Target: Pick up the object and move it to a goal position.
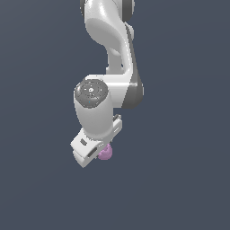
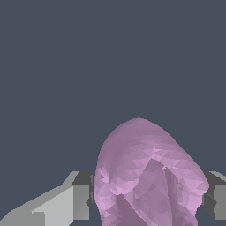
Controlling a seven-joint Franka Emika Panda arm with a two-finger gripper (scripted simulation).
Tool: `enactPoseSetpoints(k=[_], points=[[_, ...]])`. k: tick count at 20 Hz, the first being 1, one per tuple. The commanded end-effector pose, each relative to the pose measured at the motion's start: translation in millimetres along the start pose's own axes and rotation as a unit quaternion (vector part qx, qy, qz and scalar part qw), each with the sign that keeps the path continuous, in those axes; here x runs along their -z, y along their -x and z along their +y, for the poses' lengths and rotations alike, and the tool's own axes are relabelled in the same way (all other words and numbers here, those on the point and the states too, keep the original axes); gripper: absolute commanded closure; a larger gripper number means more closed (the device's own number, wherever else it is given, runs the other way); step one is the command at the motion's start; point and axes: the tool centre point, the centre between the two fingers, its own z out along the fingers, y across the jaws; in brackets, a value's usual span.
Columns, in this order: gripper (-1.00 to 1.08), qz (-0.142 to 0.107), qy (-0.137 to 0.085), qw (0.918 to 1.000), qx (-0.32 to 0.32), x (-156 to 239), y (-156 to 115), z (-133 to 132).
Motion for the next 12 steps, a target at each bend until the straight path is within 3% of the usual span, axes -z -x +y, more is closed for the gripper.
enactPoseSetpoints(k=[1, 12], points=[[1.08, 0.000, 0.000, 1.0000, 0.000, 10, -2, 7], [1.08, 0.000, 0.000, 1.0000, 0.000, 27, -6, 22]])
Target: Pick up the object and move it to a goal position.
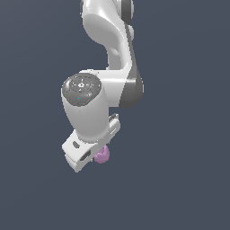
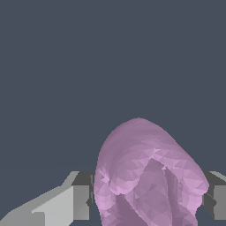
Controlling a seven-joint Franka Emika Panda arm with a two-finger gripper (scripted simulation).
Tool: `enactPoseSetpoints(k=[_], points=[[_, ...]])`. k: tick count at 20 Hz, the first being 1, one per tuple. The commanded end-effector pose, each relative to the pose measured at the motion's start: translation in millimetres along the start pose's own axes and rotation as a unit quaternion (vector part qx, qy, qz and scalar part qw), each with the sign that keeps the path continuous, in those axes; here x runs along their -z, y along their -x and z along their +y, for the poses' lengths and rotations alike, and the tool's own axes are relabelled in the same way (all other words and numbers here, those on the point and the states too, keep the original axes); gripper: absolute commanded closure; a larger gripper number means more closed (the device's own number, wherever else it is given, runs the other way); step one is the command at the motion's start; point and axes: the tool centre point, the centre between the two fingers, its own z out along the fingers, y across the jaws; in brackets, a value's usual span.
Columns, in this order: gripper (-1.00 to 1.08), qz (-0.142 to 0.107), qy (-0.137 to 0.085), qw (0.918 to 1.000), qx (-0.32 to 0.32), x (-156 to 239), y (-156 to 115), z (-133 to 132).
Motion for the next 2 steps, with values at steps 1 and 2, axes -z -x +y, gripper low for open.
enactPoseSetpoints(k=[1, 2], points=[[1.08, 0.000, 0.000, 1.0000, 0.000, 1.6, -0.3, 1.3], [1.08, 0.000, 0.000, 1.0000, 0.000, 1.7, -0.4, 1.4]])
